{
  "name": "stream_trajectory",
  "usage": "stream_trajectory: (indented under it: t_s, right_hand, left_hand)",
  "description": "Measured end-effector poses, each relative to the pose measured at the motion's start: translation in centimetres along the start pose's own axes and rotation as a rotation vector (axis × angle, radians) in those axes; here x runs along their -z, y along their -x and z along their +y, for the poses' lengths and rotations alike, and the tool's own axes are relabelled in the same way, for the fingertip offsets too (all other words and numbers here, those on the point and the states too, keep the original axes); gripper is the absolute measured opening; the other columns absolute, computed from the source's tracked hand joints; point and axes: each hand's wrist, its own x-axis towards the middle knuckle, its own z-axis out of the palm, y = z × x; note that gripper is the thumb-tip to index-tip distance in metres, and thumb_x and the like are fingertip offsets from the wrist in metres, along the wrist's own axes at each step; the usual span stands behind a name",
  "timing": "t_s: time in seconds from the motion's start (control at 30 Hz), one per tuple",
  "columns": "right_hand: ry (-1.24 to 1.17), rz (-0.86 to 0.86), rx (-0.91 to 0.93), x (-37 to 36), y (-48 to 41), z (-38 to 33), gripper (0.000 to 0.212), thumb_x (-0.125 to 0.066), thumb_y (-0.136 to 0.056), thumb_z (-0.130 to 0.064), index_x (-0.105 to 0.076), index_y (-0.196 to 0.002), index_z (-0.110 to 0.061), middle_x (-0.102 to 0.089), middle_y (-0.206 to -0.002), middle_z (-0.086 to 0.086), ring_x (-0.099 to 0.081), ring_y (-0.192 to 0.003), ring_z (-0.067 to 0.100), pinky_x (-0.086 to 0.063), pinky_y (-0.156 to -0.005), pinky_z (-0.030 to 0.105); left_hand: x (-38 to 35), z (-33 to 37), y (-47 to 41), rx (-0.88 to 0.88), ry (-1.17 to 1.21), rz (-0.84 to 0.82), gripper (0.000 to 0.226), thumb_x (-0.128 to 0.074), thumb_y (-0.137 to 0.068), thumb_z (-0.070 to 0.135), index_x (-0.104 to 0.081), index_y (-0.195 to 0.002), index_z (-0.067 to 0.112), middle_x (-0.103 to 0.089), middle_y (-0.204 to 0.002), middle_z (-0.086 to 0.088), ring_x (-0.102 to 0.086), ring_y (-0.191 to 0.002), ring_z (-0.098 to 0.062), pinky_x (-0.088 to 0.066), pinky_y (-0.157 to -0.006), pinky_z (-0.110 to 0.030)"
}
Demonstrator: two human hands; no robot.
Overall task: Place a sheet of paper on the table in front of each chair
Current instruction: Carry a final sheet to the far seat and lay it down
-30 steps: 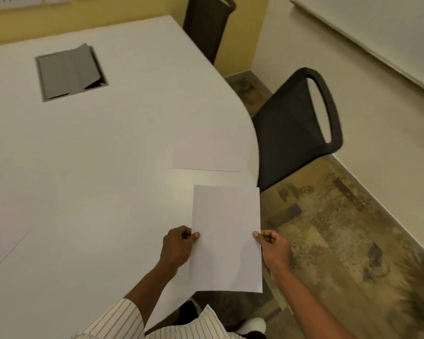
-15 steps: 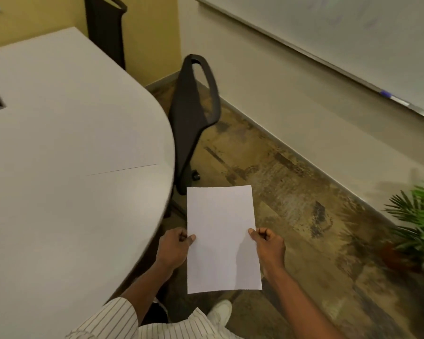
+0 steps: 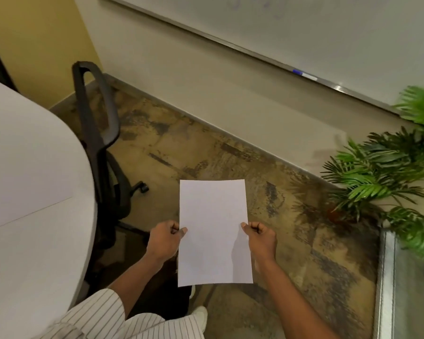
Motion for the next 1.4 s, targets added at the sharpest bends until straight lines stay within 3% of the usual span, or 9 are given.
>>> stream_trajectory:
  t_s: [0.17, 0.37, 0.57, 0.67, 0.77, 0.9, 1.07, 1.23, 1.4]
  right_hand:
    - [0.029, 0.033, -0.016, -0.1, -5.9, -3.1, 0.013, -0.084, -0.093, -0.021, -0.078, -0.082, -0.015, -0.077, -0.081, 0.006, -0.063, -0.074, 0.018, -0.054, -0.073, 0.035]
    - [0.079, 0.055, -0.018, -1.9, -13.6, -8.7, 0.019, -0.08, -0.096, -0.02, -0.078, -0.08, -0.011, -0.063, -0.059, -0.006, -0.052, -0.061, 0.015, -0.047, -0.065, 0.032]
    - [0.082, 0.059, 0.005, -4.9, -20.0, -15.9, 0.02, -0.078, -0.098, -0.023, -0.075, -0.08, -0.014, -0.069, -0.071, 0.0, -0.056, -0.067, 0.016, -0.049, -0.066, 0.033]
    - [0.092, 0.033, 0.019, -6.7, -23.2, -19.3, 0.02, -0.078, -0.098, -0.025, -0.077, -0.081, -0.014, -0.068, -0.07, 0.0, -0.057, -0.069, 0.019, -0.05, -0.068, 0.034]
    - [0.093, -0.003, 0.013, -8.9, -26.8, -22.6, 0.017, -0.078, -0.098, -0.023, -0.077, -0.085, -0.012, -0.068, -0.074, 0.003, -0.054, -0.066, 0.017, -0.046, -0.059, 0.027]
    - [0.117, -0.123, 0.024, -12.7, -33.0, -26.5, 0.017, -0.077, -0.099, -0.026, -0.077, -0.089, -0.013, -0.069, -0.078, 0.002, -0.057, -0.072, 0.018, -0.043, -0.06, 0.029]
    - [0.186, -0.279, 0.079, -17.9, -41.4, -31.8, 0.021, -0.08, -0.097, -0.024, -0.075, -0.077, -0.02, -0.071, -0.075, -0.002, -0.06, -0.073, 0.018, -0.049, -0.07, 0.032]
    - [0.268, -0.451, 0.192, -22.9, -47.7, -39.0, 0.016, -0.081, -0.096, -0.02, -0.076, -0.08, -0.017, -0.076, -0.082, 0.0, -0.065, -0.076, 0.019, -0.053, -0.069, 0.028]
    - [0.332, -0.573, 0.338, -28.6, -51.8, -45.7, 0.017, -0.082, -0.094, -0.028, -0.077, -0.082, -0.018, -0.077, -0.08, -0.002, -0.065, -0.074, 0.014, -0.053, -0.075, 0.032]
  left_hand:
    - [-1.7, 4.9, -5.4, -0.007, 0.01, -0.027, 0.023, -0.074, -0.1, 0.03, -0.072, -0.086, 0.013, -0.077, -0.083, -0.003, -0.076, -0.08, -0.024, -0.068, -0.081, -0.046]
    - [-1.6, 11.4, -13.9, 0.01, 0.006, -0.063, 0.026, -0.078, -0.097, 0.03, -0.07, -0.083, 0.009, -0.076, -0.084, -0.008, -0.075, -0.085, -0.028, -0.067, -0.083, -0.047]
    - [0.2, 18.1, -20.9, -0.002, 0.035, -0.045, 0.026, -0.074, -0.101, 0.028, -0.068, -0.083, 0.009, -0.073, -0.08, -0.006, -0.071, -0.076, -0.024, -0.064, -0.075, -0.041]
    - [0.8, 20.3, -24.0, 0.011, 0.07, -0.023, 0.02, -0.07, -0.103, 0.029, -0.069, -0.087, 0.017, -0.075, -0.088, -0.001, -0.073, -0.084, -0.021, -0.067, -0.083, -0.043]
    - [1.4, 22.0, -27.0, 0.042, 0.089, 0.02, 0.021, -0.07, -0.103, 0.028, -0.068, -0.084, 0.019, -0.074, -0.086, 0.001, -0.072, -0.085, -0.021, -0.066, -0.087, -0.044]
    - [2.6, 24.3, -31.9, 0.101, 0.142, 0.102, 0.019, -0.071, -0.102, 0.03, -0.071, -0.085, 0.021, -0.076, -0.087, 0.001, -0.073, -0.084, -0.02, -0.066, -0.087, -0.045]
    - [4.2, 28.4, -37.8, 0.198, 0.17, 0.234, 0.016, -0.072, -0.101, 0.029, -0.071, -0.088, 0.02, -0.073, -0.083, 0.001, -0.072, -0.083, -0.019, -0.065, -0.087, -0.042]
    - [6.3, 32.8, -42.4, 0.31, 0.294, 0.396, 0.024, -0.072, -0.102, 0.028, -0.071, -0.085, 0.011, -0.069, -0.077, -0.006, -0.065, -0.071, -0.02, -0.053, -0.064, -0.032]
    - [9.1, 36.7, -45.0, 0.313, 0.429, 0.532, 0.02, -0.069, -0.103, 0.029, -0.07, -0.089, 0.015, -0.073, -0.091, -0.001, -0.073, -0.083, -0.019, -0.057, -0.066, -0.027]
